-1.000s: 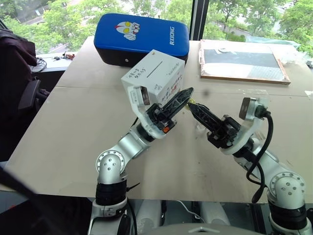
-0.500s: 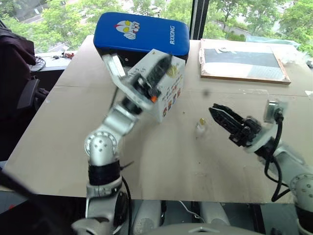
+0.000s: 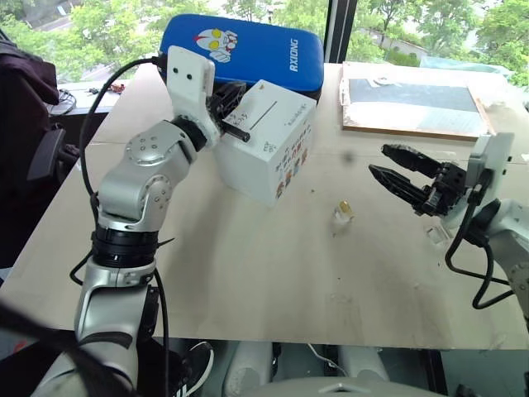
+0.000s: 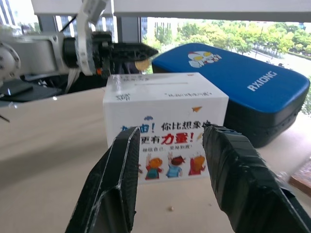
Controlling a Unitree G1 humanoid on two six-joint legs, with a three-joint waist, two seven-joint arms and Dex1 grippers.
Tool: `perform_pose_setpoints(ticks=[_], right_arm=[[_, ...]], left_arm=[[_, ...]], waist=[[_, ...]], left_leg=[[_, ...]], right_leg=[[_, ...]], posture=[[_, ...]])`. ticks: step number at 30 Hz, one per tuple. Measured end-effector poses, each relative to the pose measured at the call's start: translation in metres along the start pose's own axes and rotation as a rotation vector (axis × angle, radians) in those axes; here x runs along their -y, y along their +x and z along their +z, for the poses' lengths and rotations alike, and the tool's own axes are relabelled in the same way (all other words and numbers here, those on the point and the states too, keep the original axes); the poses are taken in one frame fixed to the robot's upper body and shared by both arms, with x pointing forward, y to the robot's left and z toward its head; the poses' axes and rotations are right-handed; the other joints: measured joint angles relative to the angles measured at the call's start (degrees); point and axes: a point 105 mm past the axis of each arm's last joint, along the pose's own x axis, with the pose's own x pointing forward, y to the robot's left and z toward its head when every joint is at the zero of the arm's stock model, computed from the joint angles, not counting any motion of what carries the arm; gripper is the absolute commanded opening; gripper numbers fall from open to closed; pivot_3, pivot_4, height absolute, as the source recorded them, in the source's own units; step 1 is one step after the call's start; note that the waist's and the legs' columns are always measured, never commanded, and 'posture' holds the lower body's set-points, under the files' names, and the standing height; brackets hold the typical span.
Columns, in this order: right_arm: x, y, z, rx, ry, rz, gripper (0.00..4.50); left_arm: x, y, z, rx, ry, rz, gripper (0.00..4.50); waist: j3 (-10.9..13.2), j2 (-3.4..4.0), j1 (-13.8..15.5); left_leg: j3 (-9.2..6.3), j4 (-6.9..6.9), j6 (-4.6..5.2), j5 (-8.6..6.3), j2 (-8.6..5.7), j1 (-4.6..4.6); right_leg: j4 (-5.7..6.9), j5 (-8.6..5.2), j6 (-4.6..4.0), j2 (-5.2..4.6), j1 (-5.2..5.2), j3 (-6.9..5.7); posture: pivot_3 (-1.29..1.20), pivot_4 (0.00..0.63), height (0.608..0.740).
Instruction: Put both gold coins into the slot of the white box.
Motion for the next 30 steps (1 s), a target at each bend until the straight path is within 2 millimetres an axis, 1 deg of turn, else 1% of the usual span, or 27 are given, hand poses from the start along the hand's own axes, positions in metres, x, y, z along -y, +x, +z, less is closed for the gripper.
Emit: perform_pose_setpoints(ticks=[3, 11, 16, 20, 30], right_arm=[[-0.001, 0.001, -0.001, 0.005, 0.003, 0.001, 2.19], [-0.001, 0.001, -0.003, -0.004, 0.0, 0.002, 2.19], [-0.001, 0.001, -0.005, -0.015, 0.009, 0.0, 2.19], [0.0, 0.0, -0.005, -0.015, 0.008, -0.003, 2.19], [0.0, 0.0, -0.005, -0.023, 0.013, -0.004, 2.19]], left_arm=[[0.011, 0.007, 0.0, 0.013, -0.031, -0.038, 0.0], [0.019, 0.01, -0.008, -0.018, -0.02, -0.075, 0.0], [0.029, 0.012, -0.009, -0.029, -0.044, -0.112, 0.0], [0.03, 0.011, -0.01, -0.041, -0.046, -0.109, 0.0], [0.021, 0.01, -0.014, -0.076, 0.034, -0.049, 0.0]], waist=[[0.0, 0.0, 0.0], [0.0, 0.0, -0.3], [0.0, 0.0, -0.2], [0.0, 0.0, -0.2], [0.0, 0.01, -0.4]], left_leg=[[0.03, 0.0, 0.0, 0.0, -0.03, -0.01], [0.01, 0.01, 0.0, 0.0, -0.02, 0.12], [0.03, 0.11, 0.01, 0.0, -0.05, 0.11], [0.02, 0.15, 0.01, 0.0, -0.06, 0.14], [0.09, 0.32, 0.02, 0.0, -0.05, 0.32]], right_leg=[[-0.01, 0.0, 0.01, -0.03, 0.01, -0.02], [0.18, 0.0, 0.01, 0.02, 0.01, -0.02], [0.26, 0.01, 0.01, -0.01, 0.03, -0.01], [0.38, 0.01, 0.01, -0.02, 0.03, 0.0], [0.83, 0.0, 0.01, 0.01, 0.02, 0.03]], posture=[[0.0, 0.15, 0.74], [0.0, 0.15, 0.74], [0.0, 0.15, 0.74], [0.0, 0.15, 0.74], [0.0, 0.15, 0.74]])
